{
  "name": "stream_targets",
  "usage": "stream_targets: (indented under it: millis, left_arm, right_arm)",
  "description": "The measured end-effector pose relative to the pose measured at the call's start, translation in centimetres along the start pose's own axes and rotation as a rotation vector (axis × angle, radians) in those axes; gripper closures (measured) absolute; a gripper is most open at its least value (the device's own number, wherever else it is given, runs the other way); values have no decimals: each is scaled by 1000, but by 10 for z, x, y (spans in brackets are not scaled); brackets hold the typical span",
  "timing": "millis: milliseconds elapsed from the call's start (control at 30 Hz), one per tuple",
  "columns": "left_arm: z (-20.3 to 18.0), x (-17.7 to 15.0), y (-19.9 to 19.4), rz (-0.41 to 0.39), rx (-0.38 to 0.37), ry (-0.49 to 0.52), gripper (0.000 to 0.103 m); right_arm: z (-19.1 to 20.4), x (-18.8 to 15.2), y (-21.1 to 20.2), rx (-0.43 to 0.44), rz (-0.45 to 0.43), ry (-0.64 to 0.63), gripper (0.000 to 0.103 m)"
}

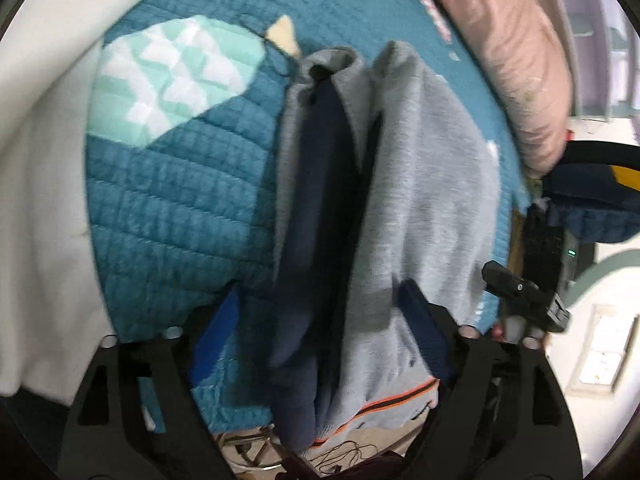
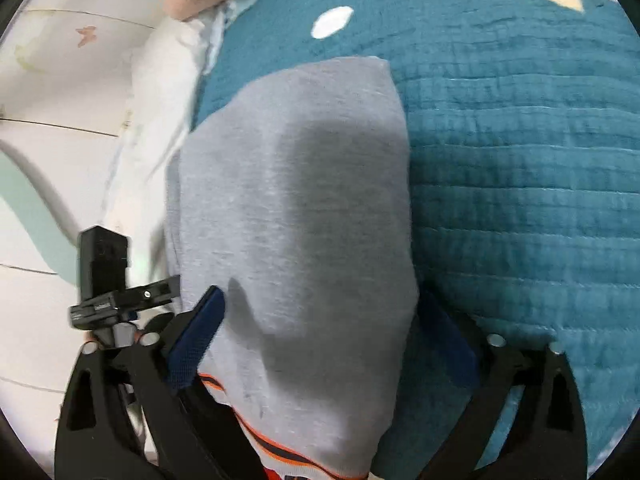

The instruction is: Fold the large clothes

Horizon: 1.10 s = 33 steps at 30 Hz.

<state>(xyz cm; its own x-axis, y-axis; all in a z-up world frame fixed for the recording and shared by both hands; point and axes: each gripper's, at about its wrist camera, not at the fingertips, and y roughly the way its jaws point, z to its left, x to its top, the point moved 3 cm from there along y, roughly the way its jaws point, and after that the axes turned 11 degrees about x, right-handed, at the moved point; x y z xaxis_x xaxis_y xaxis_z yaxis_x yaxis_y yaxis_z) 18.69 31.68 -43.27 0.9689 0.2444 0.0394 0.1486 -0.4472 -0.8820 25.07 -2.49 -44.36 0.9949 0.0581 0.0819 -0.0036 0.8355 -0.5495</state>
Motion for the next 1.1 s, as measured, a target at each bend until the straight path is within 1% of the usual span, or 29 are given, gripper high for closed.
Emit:
stream_targets:
  millis: [33, 133, 267, 300, 367, 400, 433, 500, 567, 600, 633, 667, 700, 733, 767, 800, 833, 900, 933, 967, 1000, 1033, 1067, 1100]
  left_arm:
    - [-1, -1, 2, -11, -23, 7, 7]
    - [-6, -6, 4, -46, 7, 60, 5]
    - [-26, -15, 10, -100, 123, 133, 5]
    - [-28, -17, 11, -110, 143, 140, 5]
    - [-28, -16, 9, -108, 155, 141, 5]
    - [-28, -16, 7, -102, 140, 128, 5]
    - [-29, -17, 4, -95, 105, 116, 5]
    - [-32, -18, 0, -46, -54, 118, 6]
    - [-27, -17, 0, -18, -87, 85, 8]
    - [-24, -16, 2, -3, -105, 78, 8]
    - [-20, -14, 6, 16, -131, 74, 8]
    - [-15, -12, 11, 32, -139, 53, 8]
    - [-11, -9, 16, 46, -151, 29, 8]
    - [-7, -5, 18, 40, -167, 4, 6]
    - [-6, -2, 19, 48, -169, -14, 5]
    - [-6, 0, 21, 60, -155, -25, 5]
    - [-7, 2, 22, 70, -136, -30, 5]
    - [-11, 2, 22, 67, -117, -20, 5]
    - [-16, 3, 22, 63, -109, -13, 11]
    - [-16, 3, 21, 61, -88, -11, 23]
    - [-13, 1, 17, 63, -30, -11, 46]
    - [-12, 0, 13, 61, -37, -14, 54]
    - [-10, -2, 7, 44, -67, -14, 56]
    - [-8, -4, 5, 33, -72, -7, 59]
  right_arm:
    - [-1, 0, -1, 10, -7, 5, 7]
    - [-2, -4, -4, 41, -42, -11, 7]
    - [-1, -9, -4, 55, -106, -39, 7]
    - [-1, -9, -4, 48, -109, -45, 7]
    - [4, -9, 0, 14, -96, -56, 8]
    - [6, -9, 1, 12, -81, -52, 10]
    - [11, -9, 3, 65, -42, -39, 12]
    - [21, -7, 1, 127, -1, -28, 13]
    - [24, -8, -3, 149, 31, -35, 22]
    - [22, -7, -5, 160, 44, -24, 23]
    - [16, -5, -5, 190, 54, -1, 23]
    - [11, -5, -6, 195, 55, 14, 24]
    - [2, -6, -3, 171, 67, 37, 24]
    - [-8, -7, 10, 137, 94, 60, 22]
    - [-8, -6, 12, 141, 85, 47, 10]
    - [-3, -5, 15, 153, 83, 38, 6]
    - [3, -3, 20, 128, 84, 30, 6]
    - [12, -3, 30, 31, 97, -7, 6]
    - [16, -3, 32, 10, 93, -13, 10]
    - [18, -2, 29, -1, 87, -3, 25]
    - [19, -2, 22, -28, 80, 0, 35]
    - [22, -2, 16, -36, 71, -4, 50]
    - [25, -4, 8, -21, 56, -11, 63]
    - [28, -5, 5, 5, 47, -12, 70]
